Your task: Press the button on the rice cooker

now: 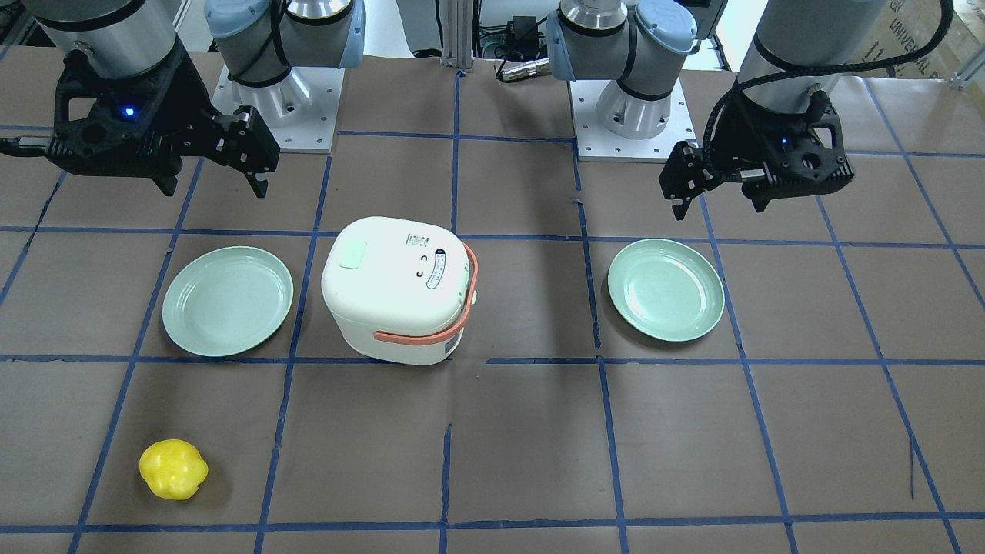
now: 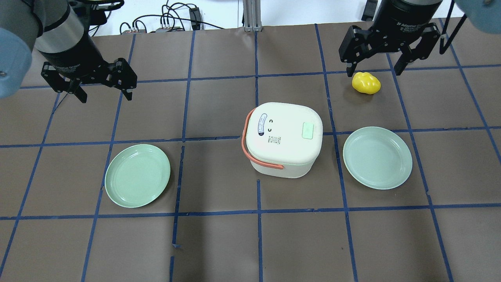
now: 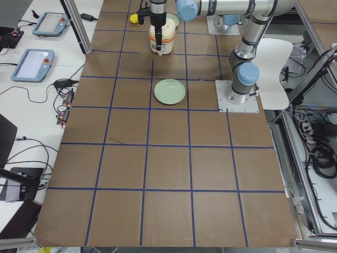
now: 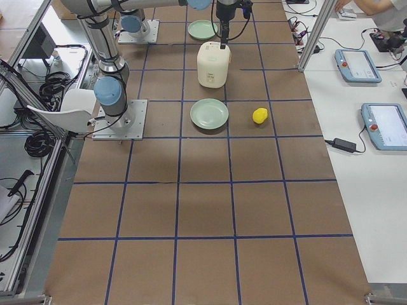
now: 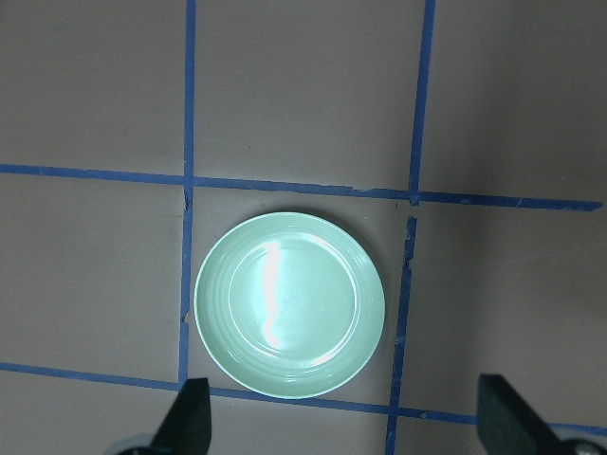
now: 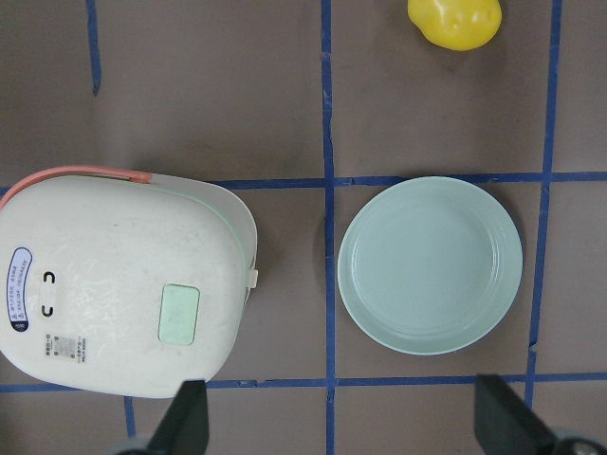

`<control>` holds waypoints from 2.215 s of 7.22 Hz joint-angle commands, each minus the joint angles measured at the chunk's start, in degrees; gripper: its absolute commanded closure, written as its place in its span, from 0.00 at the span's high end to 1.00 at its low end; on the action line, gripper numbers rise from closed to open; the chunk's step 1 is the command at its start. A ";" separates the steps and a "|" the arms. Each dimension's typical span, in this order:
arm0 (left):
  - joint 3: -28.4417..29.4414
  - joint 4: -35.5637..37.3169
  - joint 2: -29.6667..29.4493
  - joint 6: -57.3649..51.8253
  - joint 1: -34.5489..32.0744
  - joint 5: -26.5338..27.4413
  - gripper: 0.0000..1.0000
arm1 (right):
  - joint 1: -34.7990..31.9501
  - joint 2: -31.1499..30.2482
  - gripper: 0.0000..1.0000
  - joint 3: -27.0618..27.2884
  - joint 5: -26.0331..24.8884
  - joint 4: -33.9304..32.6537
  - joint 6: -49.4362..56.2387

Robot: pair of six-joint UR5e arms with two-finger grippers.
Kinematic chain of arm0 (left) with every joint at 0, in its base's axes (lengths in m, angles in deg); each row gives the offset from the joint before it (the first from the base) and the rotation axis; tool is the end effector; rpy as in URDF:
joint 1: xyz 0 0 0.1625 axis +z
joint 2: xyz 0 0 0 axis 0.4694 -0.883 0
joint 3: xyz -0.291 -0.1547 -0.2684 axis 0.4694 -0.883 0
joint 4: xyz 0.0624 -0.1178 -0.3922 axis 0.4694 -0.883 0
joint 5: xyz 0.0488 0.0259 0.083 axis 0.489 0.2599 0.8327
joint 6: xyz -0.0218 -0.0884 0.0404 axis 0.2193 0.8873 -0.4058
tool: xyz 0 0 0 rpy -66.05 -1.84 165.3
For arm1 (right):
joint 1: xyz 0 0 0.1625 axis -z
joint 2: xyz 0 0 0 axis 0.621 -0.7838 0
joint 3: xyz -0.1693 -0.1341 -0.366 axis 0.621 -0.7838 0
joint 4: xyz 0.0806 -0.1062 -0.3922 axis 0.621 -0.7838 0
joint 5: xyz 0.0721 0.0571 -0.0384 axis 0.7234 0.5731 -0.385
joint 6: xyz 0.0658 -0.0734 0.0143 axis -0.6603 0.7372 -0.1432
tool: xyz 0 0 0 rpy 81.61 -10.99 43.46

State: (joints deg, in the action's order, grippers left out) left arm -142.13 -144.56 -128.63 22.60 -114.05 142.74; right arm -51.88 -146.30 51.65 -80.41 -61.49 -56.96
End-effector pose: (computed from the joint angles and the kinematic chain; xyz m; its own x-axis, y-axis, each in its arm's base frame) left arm -0.0895 -0.4971 0.4848 -0.9924 -0.0748 -0.0979 -0.0733 0.9971 -0.0189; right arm 0.1368 -0.5110 0.5197 -0.9999 0.0122 -0.0112 0.0120 0.9997 0.0214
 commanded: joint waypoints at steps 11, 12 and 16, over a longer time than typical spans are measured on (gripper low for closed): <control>0.00 0.00 0.00 0.00 0.00 0.00 1.00 | -6.14 -0.52 0.09 7.39 7.25 -3.17 -7.19; 0.00 0.00 0.00 0.00 0.00 0.00 1.00 | -7.54 -0.52 0.08 10.89 6.90 -5.37 -6.87; 0.00 0.00 -0.08 0.00 0.00 0.00 1.00 | -7.73 1.58 0.05 15.85 6.64 -16.89 -9.93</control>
State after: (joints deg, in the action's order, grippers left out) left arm -142.14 -144.56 -128.65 22.60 -114.04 142.74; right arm -59.57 -145.78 67.04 -73.58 -76.59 -65.72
